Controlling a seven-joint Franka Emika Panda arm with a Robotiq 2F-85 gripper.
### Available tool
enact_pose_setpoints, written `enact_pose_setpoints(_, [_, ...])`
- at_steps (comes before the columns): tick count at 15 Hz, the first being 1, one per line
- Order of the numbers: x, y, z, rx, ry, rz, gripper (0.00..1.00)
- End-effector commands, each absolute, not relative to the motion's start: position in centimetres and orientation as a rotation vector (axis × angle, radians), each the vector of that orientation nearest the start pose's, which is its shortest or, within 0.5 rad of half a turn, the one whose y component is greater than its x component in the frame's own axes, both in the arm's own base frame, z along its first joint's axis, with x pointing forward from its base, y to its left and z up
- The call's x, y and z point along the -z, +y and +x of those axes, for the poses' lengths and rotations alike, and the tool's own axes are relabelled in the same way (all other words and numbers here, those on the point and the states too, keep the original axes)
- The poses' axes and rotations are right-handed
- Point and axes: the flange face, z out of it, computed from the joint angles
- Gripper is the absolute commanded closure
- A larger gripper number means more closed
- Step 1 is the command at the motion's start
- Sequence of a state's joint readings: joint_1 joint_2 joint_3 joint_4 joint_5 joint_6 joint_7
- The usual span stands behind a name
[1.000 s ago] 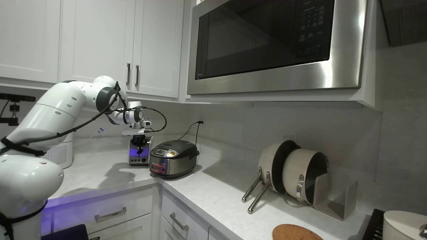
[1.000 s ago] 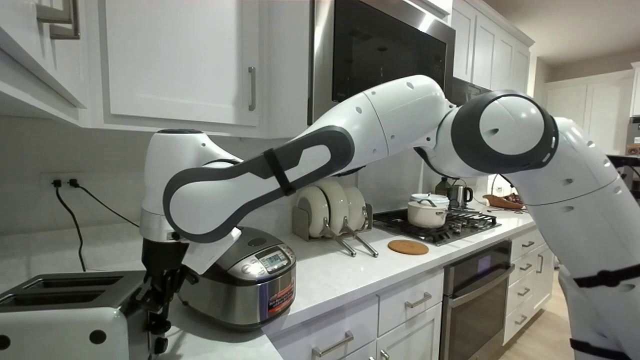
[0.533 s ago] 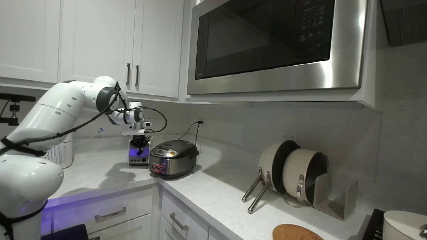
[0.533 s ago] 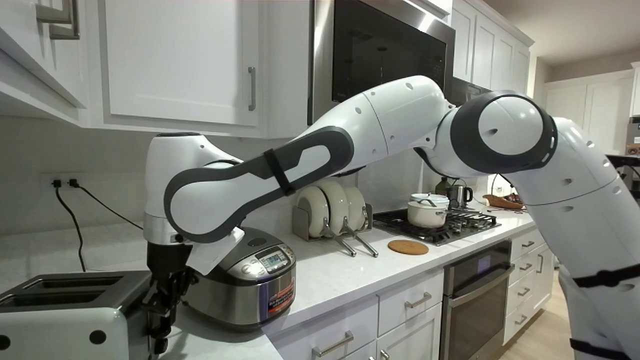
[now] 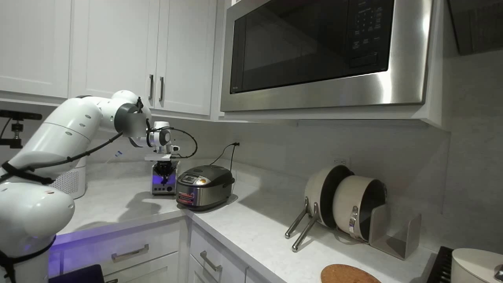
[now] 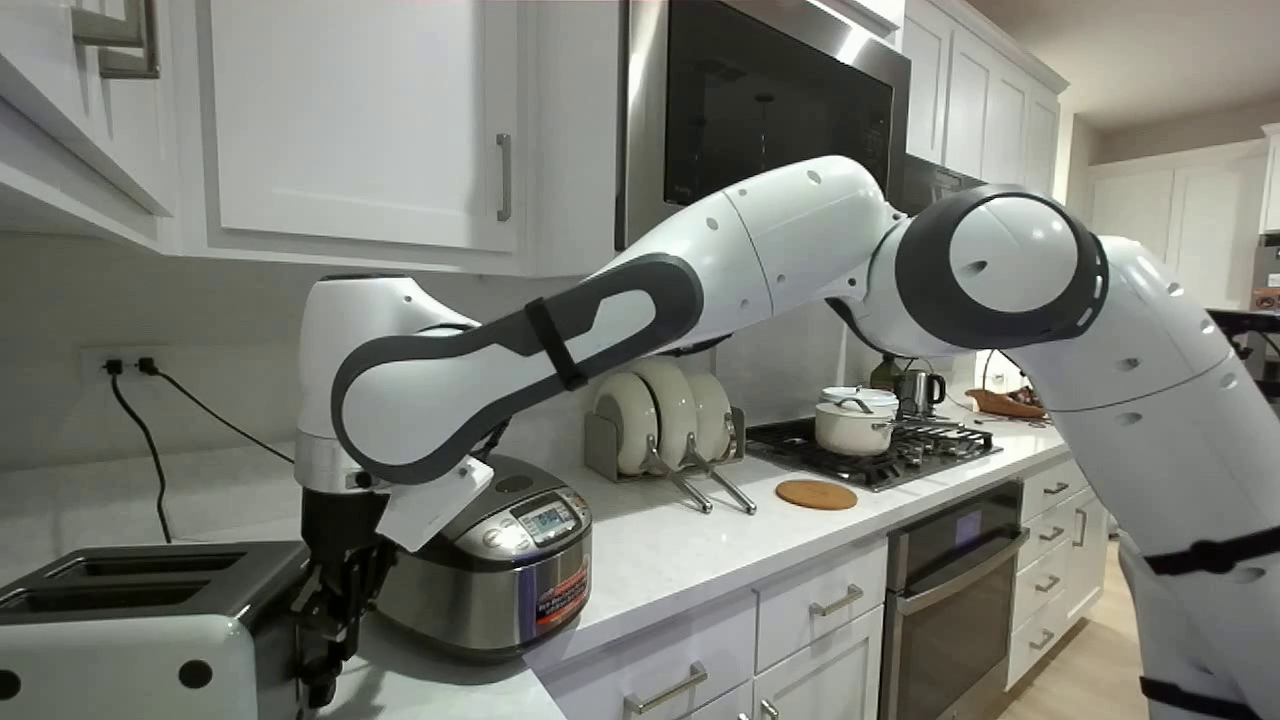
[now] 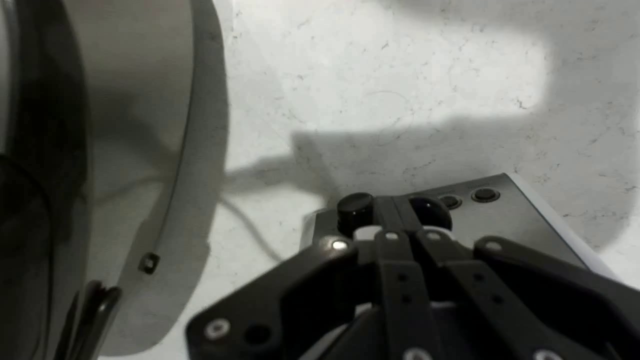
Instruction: Press down the lever on the toaster
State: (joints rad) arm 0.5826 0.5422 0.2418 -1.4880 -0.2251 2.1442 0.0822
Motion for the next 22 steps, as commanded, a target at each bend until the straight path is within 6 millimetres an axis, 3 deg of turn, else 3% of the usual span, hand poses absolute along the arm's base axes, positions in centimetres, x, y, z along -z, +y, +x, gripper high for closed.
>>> enact_pose_setpoints(1, [-36.1,48.8,51.8,0.102,-1.205,-2.870,1.00])
enact_pose_setpoints(16, [-35.6,47.5,53.3,0.033,-1.149,-2.720,1.00])
enact_pose_setpoints(22, [-35.9,47.8,53.3,0.029,-1.148,-2.700,1.00])
